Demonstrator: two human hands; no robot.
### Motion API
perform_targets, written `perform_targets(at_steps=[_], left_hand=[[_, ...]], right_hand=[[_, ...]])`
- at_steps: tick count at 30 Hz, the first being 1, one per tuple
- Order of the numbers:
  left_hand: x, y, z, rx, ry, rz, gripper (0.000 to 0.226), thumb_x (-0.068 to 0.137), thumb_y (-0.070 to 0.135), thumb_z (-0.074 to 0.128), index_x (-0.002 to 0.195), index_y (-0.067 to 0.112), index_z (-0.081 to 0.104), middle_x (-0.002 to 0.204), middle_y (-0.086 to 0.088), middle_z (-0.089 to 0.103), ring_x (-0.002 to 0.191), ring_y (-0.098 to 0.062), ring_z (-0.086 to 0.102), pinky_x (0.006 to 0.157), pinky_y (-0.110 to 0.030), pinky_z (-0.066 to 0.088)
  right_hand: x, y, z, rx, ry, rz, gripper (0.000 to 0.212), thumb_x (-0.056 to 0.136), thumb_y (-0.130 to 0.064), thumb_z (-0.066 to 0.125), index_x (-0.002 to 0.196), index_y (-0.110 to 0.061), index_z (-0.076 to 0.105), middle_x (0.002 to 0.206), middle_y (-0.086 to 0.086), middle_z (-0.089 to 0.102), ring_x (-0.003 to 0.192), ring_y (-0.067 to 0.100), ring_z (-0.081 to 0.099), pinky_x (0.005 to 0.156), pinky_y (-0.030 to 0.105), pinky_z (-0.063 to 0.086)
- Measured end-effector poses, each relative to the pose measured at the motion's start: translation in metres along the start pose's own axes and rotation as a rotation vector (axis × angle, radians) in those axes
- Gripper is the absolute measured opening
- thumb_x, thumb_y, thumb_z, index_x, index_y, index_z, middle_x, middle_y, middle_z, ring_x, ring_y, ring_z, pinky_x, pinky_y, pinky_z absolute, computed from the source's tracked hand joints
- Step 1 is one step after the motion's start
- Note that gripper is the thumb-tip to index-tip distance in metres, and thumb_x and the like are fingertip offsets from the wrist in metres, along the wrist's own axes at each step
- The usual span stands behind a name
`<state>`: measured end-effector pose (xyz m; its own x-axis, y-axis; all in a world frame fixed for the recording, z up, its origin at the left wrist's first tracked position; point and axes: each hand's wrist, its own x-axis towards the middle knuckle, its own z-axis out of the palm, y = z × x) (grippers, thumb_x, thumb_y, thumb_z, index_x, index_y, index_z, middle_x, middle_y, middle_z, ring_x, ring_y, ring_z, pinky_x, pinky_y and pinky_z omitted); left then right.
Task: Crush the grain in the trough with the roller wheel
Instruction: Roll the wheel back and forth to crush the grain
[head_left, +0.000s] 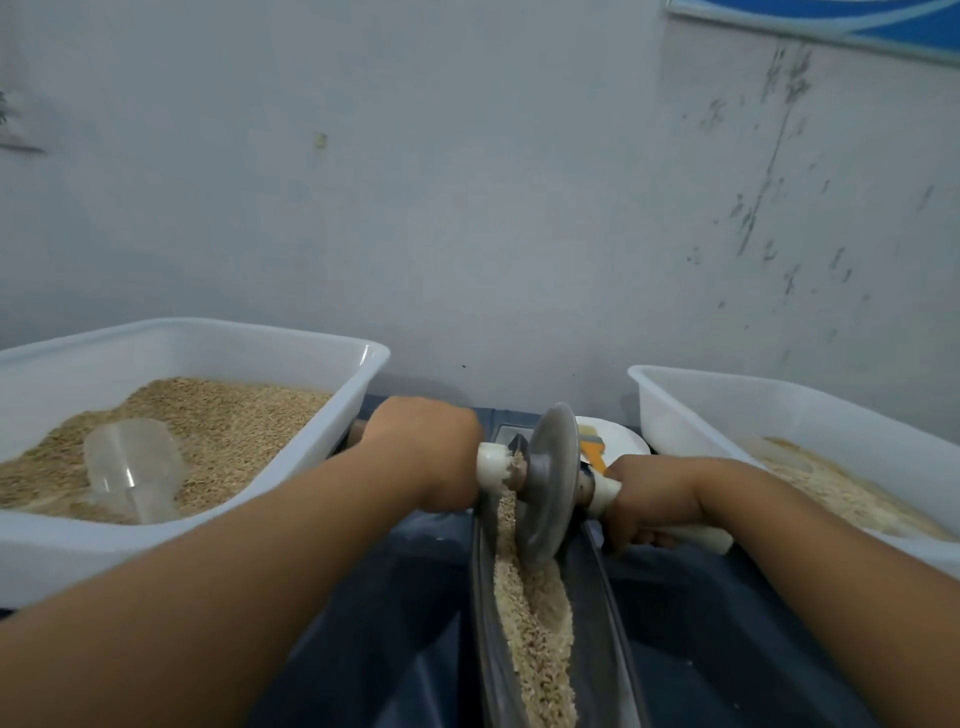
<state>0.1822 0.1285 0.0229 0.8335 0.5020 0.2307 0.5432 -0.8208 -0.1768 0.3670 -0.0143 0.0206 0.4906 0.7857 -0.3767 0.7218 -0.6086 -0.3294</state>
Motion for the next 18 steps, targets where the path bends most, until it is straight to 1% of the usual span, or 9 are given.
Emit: perform_targets(at_steps=[2,4,6,8,11,13,14,16,18], left_hand=[[-0.016,0.002,0.013,0.017,0.12,-0.011,0.021,0.075,0.037,0.067,0.085,0.031,0.05,0.065,0.009,0.043,0.064,-0.012,0.048,0.06,-0.03,0.039],[-0.029,0.0,0.024,0.017,0.199,-0.032,0.025,0.077,0.039,0.066,0.081,0.034,0.042,0.062,0.01,0.038,0.057,-0.008,0.04,0.053,-0.026,0.03],[-0.032,-0.004,0.03,-0.004,0.205,-0.046,0.027,0.077,0.04,0.066,0.079,0.034,0.04,0.062,0.01,0.039,0.054,-0.004,0.034,0.052,-0.026,0.028],[-0.025,-0.008,0.032,-0.044,0.15,-0.043,0.025,0.076,0.041,0.066,0.076,0.034,0.041,0.063,0.011,0.042,0.055,-0.005,0.039,0.056,-0.027,0.035],[-0.005,-0.016,0.025,-0.155,-0.042,-0.019,0.022,0.073,0.04,0.067,0.079,0.033,0.048,0.068,0.012,0.051,0.063,-0.008,0.05,0.063,-0.028,0.042],[0.004,-0.019,0.021,-0.205,-0.141,-0.014,0.021,0.072,0.038,0.068,0.08,0.031,0.051,0.07,0.011,0.054,0.063,-0.007,0.051,0.061,-0.028,0.041],[0.007,-0.02,0.021,-0.216,-0.168,-0.016,0.02,0.071,0.036,0.068,0.077,0.029,0.05,0.07,0.01,0.055,0.063,-0.007,0.052,0.058,-0.027,0.04],[0.008,-0.021,0.025,-0.24,-0.204,-0.033,0.02,0.07,0.032,0.068,0.072,0.028,0.048,0.07,0.008,0.057,0.063,-0.009,0.054,0.053,-0.025,0.038],[0.005,-0.02,0.031,-0.281,-0.225,-0.053,0.019,0.069,0.029,0.068,0.071,0.028,0.049,0.071,0.007,0.059,0.064,-0.01,0.056,0.054,-0.025,0.041]], right_hand=[[-0.005,0.003,0.011,-0.093,0.131,-0.031,0.016,0.065,-0.021,0.076,0.074,-0.023,0.062,0.061,-0.001,0.061,0.048,0.014,0.054,0.047,0.022,0.043],[-0.011,0.003,0.018,-0.235,0.248,-0.059,0.016,0.06,-0.03,0.072,0.071,-0.027,0.059,0.067,-0.005,0.064,0.056,0.012,0.059,0.05,0.023,0.042],[-0.012,-0.002,0.018,-0.302,0.262,-0.055,0.018,0.059,-0.034,0.07,0.072,-0.027,0.059,0.07,-0.005,0.066,0.063,0.014,0.062,0.053,0.024,0.044],[-0.009,-0.012,0.009,-0.261,0.17,-0.024,0.018,0.061,-0.03,0.074,0.074,-0.024,0.062,0.065,-0.003,0.064,0.056,0.017,0.06,0.05,0.023,0.044],[-0.003,-0.024,-0.01,-0.176,-0.02,0.051,0.018,0.069,-0.021,0.077,0.081,-0.012,0.068,0.053,0.001,0.055,0.046,0.019,0.05,0.049,0.023,0.043],[0.0,-0.029,-0.021,-0.146,-0.138,0.121,0.012,0.074,-0.02,0.076,0.07,-0.013,0.066,0.051,0.001,0.051,0.044,0.017,0.046,0.051,0.024,0.04],[0.001,-0.031,-0.024,-0.145,-0.181,0.144,0.018,0.076,-0.019,0.075,0.06,-0.017,0.066,0.05,0.001,0.049,0.043,0.017,0.044,0.052,0.024,0.038],[0.004,-0.034,-0.027,-0.171,-0.247,0.177,0.038,0.08,-0.02,0.071,0.043,-0.02,0.063,0.049,-0.001,0.046,0.042,0.015,0.041,0.052,0.023,0.035],[0.006,-0.039,-0.029,-0.202,-0.285,0.208,0.044,0.083,-0.021,0.069,0.039,-0.022,0.062,0.048,-0.002,0.044,0.042,0.014,0.038,0.052,0.023,0.033]])
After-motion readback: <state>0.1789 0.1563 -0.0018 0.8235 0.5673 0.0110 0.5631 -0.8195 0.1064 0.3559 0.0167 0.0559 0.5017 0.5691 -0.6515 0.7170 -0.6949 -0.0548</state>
